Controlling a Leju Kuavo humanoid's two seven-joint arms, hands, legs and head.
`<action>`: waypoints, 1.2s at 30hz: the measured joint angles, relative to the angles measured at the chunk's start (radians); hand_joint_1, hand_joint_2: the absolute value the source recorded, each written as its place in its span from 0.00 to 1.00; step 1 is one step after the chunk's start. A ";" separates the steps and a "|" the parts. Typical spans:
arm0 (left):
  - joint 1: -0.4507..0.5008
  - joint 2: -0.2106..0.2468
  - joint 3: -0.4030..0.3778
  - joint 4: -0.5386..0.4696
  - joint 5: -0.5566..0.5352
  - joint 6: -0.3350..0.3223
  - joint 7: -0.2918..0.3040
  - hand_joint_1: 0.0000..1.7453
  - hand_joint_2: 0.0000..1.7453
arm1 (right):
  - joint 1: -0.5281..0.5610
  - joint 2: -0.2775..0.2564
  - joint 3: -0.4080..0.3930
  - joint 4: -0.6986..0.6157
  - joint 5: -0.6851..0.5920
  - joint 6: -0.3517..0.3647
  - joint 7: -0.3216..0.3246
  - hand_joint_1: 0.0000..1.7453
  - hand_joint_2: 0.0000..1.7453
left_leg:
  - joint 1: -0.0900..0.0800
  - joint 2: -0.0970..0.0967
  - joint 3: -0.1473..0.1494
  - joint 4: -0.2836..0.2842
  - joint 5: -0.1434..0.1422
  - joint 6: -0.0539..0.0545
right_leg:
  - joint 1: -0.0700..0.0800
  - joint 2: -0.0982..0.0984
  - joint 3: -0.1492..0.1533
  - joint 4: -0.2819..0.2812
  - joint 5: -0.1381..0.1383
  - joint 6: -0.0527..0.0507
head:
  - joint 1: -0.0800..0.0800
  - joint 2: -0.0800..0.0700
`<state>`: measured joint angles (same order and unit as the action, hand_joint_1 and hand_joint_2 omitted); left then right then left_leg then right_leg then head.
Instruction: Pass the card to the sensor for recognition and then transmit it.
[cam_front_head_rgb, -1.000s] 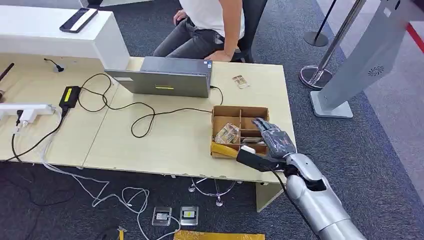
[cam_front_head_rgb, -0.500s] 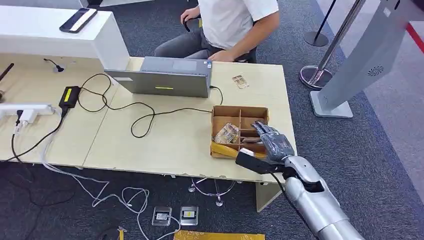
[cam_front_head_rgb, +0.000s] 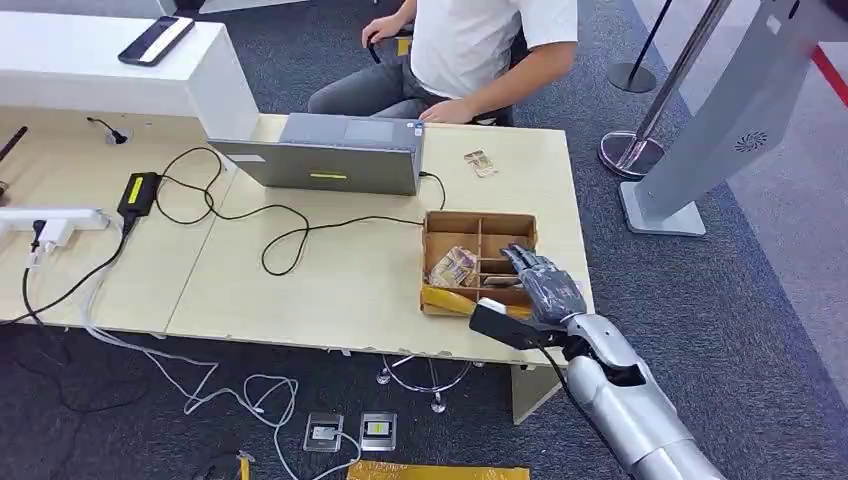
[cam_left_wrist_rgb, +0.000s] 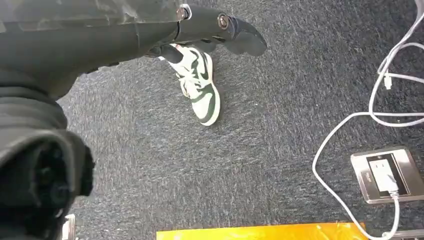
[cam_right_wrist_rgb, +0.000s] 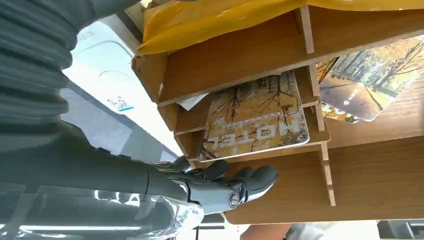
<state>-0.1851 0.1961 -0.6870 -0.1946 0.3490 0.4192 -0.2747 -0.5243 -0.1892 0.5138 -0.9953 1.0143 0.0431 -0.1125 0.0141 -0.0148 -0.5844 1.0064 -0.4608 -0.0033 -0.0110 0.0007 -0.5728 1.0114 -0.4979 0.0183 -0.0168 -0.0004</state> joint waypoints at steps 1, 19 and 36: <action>-0.001 0.000 0.000 0.000 0.000 0.000 0.000 0.00 0.00 | 0.000 0.002 0.000 0.000 0.000 0.000 -0.002 0.00 1.00 | 0.000 0.000 0.000 0.000 0.000 0.000 | 0.000 0.000 0.000 0.000 0.000 0.000 | 0.000 0.000; -0.004 0.000 -0.003 0.000 -0.003 -0.003 0.000 0.00 0.00 | 0.000 0.005 0.000 0.000 0.000 -0.015 -0.006 0.00 1.00 | 0.000 0.000 0.000 0.000 0.000 0.000 | 0.000 0.000 0.000 0.000 0.000 0.000 | 0.000 0.000; -0.006 -0.003 -0.008 0.000 -0.003 -0.003 0.004 0.00 0.00 | -0.025 0.024 0.000 0.000 -0.002 -0.066 -0.034 0.00 1.00 | 0.000 0.000 0.000 0.000 0.000 0.000 | 0.000 0.000 0.000 0.000 0.000 0.000 | 0.000 0.000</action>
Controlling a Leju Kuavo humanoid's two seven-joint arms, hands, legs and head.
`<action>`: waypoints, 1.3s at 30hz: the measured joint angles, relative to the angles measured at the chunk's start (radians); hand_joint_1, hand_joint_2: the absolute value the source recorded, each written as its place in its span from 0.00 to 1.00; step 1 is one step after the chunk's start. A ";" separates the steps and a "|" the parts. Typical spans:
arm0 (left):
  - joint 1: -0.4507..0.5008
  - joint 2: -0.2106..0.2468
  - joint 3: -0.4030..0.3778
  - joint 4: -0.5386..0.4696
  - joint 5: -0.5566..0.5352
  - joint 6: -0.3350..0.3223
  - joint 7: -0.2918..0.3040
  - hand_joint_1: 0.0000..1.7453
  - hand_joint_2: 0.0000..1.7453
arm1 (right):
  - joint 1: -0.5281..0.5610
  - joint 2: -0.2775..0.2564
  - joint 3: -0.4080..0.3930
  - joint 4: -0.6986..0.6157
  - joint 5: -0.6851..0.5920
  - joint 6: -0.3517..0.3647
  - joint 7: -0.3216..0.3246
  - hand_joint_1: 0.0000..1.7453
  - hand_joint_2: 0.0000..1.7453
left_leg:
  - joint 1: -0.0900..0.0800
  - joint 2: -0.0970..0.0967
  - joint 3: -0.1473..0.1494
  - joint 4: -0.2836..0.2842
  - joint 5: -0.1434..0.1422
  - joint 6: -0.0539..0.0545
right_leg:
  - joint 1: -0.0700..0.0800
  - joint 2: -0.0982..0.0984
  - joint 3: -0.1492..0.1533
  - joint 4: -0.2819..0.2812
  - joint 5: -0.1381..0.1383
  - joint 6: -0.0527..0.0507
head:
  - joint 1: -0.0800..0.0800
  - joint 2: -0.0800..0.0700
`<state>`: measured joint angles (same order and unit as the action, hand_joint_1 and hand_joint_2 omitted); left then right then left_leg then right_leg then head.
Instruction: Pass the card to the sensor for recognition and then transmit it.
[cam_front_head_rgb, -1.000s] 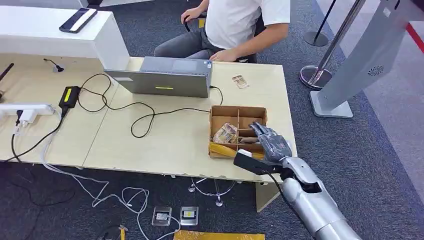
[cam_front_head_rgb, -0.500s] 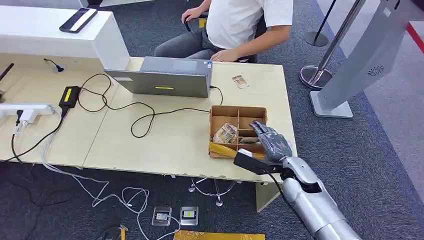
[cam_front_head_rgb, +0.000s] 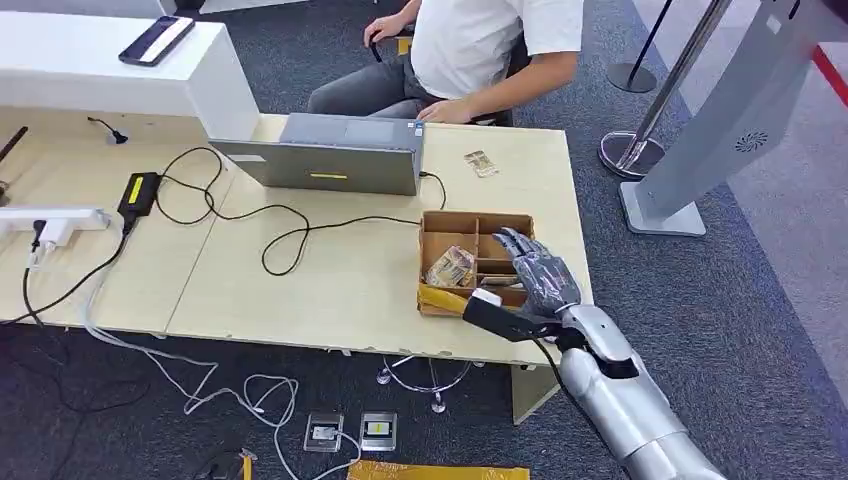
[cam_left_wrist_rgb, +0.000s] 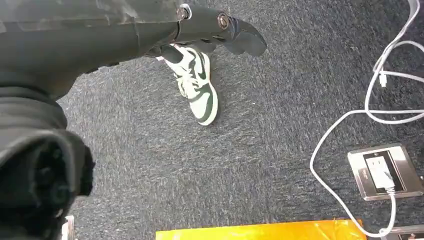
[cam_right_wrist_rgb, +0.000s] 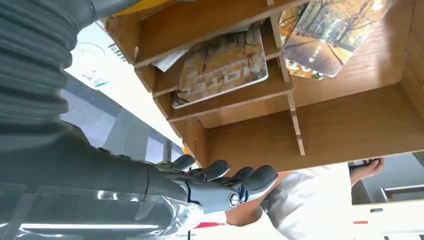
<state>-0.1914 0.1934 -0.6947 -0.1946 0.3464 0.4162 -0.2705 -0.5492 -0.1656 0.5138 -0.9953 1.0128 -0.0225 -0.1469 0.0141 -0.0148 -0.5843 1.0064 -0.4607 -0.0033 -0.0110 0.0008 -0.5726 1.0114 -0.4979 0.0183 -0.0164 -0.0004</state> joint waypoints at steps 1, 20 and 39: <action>0.000 0.000 0.000 0.000 0.000 0.000 0.000 0.00 0.00 | 0.000 0.000 0.000 0.000 0.000 -0.001 0.000 0.00 1.00 | 0.000 0.000 0.000 0.000 0.000 0.000 | 0.000 0.000 0.000 0.000 0.000 0.000 | 0.000 0.000; 0.001 0.000 0.000 0.000 0.000 0.001 0.000 0.00 0.00 | -0.004 0.000 0.000 -0.004 -0.001 -0.008 0.000 0.00 1.00 | 0.000 0.000 0.000 0.000 0.000 0.000 | 0.000 0.000 0.000 0.000 0.000 0.000 | 0.000 0.000; 0.000 -0.003 -0.003 0.000 -0.008 -0.002 0.000 0.00 0.00 | -0.003 0.010 0.004 0.000 -0.002 0.041 0.011 1.00 1.00 | 0.000 0.000 0.000 0.000 0.000 0.000 | 0.000 0.000 0.000 0.000 0.000 0.000 | 0.000 0.000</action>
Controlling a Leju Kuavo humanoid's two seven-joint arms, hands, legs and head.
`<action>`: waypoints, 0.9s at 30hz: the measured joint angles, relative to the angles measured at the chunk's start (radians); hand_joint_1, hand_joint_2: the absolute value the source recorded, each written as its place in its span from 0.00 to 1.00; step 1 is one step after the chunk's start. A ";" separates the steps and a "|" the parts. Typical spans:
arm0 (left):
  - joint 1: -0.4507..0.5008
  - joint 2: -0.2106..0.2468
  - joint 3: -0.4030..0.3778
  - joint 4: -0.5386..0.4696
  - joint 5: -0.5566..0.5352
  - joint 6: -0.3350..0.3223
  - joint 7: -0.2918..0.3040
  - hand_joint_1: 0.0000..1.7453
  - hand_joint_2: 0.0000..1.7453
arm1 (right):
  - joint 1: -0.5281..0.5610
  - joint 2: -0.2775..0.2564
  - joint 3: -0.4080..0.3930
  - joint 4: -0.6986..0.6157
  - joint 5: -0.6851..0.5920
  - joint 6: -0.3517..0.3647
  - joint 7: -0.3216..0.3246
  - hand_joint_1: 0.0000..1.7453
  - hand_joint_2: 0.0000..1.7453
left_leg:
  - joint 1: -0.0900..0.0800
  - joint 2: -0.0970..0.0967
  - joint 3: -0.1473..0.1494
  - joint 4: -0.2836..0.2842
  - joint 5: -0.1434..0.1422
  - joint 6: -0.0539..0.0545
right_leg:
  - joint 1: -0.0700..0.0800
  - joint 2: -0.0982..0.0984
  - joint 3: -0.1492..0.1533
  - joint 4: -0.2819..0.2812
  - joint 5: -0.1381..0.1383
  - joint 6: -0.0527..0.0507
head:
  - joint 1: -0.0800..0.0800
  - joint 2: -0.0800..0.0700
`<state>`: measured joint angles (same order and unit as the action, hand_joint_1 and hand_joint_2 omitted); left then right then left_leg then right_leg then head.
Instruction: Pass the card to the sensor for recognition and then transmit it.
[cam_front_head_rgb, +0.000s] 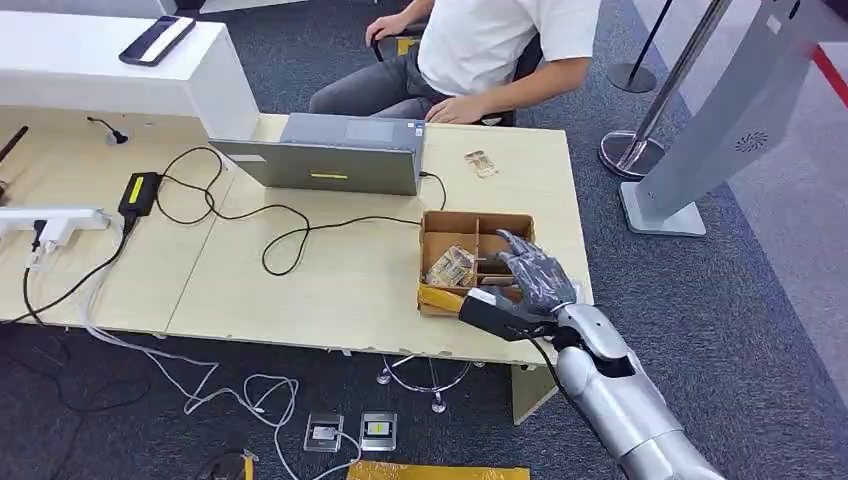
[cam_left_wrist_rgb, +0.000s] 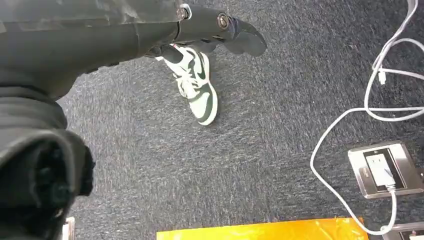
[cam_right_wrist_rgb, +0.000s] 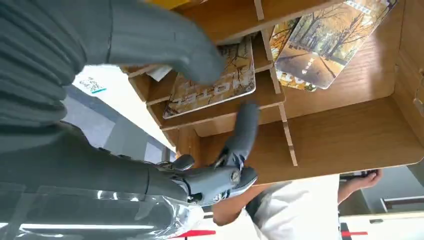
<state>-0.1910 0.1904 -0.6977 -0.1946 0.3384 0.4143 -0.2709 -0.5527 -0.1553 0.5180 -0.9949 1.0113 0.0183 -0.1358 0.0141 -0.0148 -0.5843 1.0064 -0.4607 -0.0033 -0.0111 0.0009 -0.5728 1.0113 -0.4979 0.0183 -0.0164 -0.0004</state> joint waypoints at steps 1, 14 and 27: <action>0.000 0.000 0.000 0.000 0.000 0.000 0.000 0.00 0.00 | 0.000 0.000 0.001 0.000 0.000 0.001 0.000 1.00 1.00 | 0.000 0.000 0.000 0.000 0.000 0.000 | 0.000 0.000 0.000 0.000 0.000 0.000 | 0.000 0.000; 0.000 0.000 0.000 0.000 -0.001 0.002 0.000 0.00 0.00 | 0.000 -0.001 0.006 0.000 -0.004 0.016 0.001 1.00 1.00 | 0.000 0.000 0.000 0.000 0.000 0.000 | 0.000 0.000 0.000 0.000 0.000 0.000 | 0.000 0.000; -0.001 0.000 0.000 0.000 -0.002 0.000 0.000 0.00 0.00 | 0.000 -0.001 0.007 0.001 -0.016 0.018 0.001 1.00 1.00 | 0.000 0.000 0.000 0.000 0.000 0.000 | 0.000 0.000 0.000 0.000 0.000 0.000 | 0.000 0.000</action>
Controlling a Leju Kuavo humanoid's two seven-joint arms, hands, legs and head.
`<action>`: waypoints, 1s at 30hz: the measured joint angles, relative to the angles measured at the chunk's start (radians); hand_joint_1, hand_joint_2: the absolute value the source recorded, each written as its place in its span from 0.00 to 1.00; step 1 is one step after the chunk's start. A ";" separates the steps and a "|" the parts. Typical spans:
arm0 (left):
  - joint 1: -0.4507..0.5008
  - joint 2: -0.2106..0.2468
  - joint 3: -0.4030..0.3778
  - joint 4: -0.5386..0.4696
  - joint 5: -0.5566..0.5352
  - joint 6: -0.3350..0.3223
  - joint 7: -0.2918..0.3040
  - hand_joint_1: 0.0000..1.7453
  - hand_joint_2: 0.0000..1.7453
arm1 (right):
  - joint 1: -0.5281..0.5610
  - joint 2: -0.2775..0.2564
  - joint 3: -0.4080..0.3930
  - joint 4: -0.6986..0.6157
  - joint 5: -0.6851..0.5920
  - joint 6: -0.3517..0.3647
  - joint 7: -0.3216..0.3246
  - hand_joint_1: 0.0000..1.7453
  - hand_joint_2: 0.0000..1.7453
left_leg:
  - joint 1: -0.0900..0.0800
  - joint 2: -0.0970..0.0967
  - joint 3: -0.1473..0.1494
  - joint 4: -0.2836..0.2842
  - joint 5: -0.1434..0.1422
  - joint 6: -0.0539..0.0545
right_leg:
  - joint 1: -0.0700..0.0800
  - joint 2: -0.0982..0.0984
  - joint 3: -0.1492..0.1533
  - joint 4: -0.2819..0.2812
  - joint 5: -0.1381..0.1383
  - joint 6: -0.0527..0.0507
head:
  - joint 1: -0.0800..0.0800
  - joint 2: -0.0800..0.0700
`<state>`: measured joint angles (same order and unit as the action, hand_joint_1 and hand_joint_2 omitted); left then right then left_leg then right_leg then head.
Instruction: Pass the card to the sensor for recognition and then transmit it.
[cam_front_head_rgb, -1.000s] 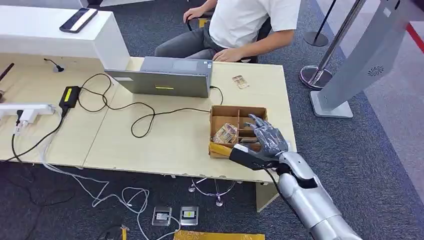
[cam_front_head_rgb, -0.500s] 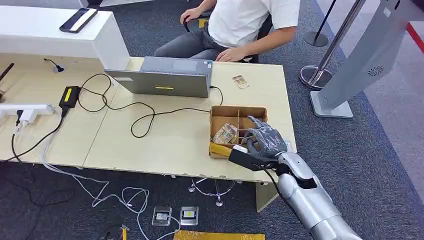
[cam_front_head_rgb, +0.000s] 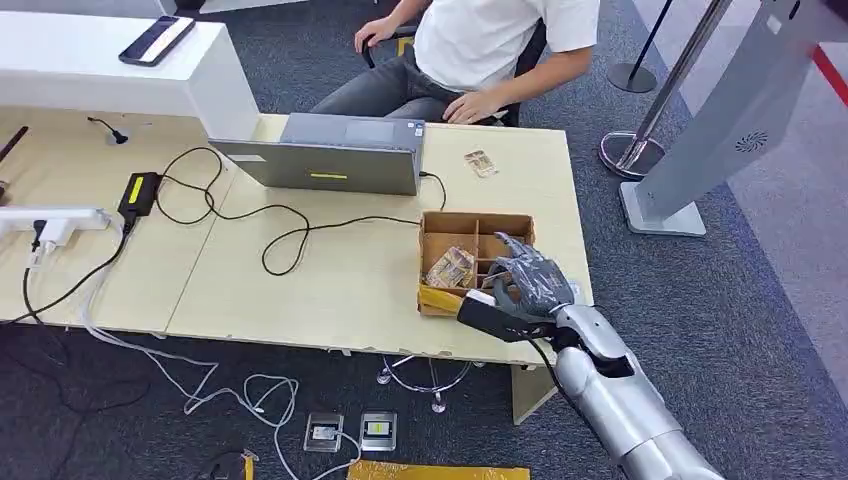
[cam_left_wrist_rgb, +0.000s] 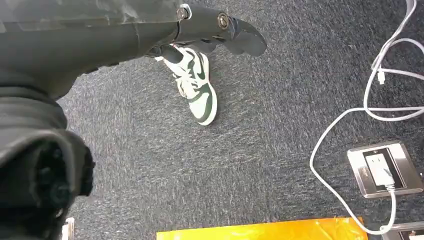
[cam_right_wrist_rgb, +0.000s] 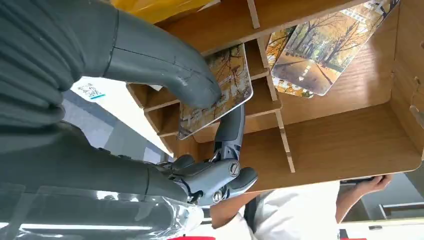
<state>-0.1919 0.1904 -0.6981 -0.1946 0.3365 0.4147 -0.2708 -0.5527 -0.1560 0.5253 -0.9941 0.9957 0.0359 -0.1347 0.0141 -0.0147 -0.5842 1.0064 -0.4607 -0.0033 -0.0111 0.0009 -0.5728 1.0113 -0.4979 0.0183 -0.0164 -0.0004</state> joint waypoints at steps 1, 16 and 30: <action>0.000 0.000 0.000 0.000 0.000 0.000 0.000 0.00 0.00 | 0.000 0.000 0.000 0.000 0.000 0.000 0.000 1.00 1.00 | 0.000 0.000 0.000 0.000 0.000 0.000 | 0.000 0.000 0.000 0.000 0.000 0.000 | 0.000 0.000; -0.001 0.000 0.000 0.000 -0.002 0.000 0.000 0.00 0.00 | 0.000 0.000 0.001 0.005 -0.003 -0.008 0.000 1.00 1.00 | 0.000 0.000 0.000 0.000 0.000 0.000 | 0.000 0.000 0.000 0.000 0.000 0.000 | 0.000 0.000; -0.002 0.000 0.000 0.000 -0.002 0.000 0.000 0.00 0.00 | 0.000 0.000 0.001 0.005 -0.003 -0.008 0.000 1.00 1.00 | 0.000 0.000 0.000 0.000 0.000 0.000 | 0.000 0.000 0.000 0.000 0.000 0.000 | 0.000 0.000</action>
<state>-0.1941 0.1904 -0.6981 -0.1946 0.3346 0.4147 -0.2708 -0.5525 -0.1560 0.5261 -0.9892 0.9930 0.0282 -0.1347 0.0141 -0.0147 -0.5839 1.0065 -0.4607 -0.0033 -0.0111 0.0010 -0.5728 1.0113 -0.4979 0.0183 -0.0164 -0.0004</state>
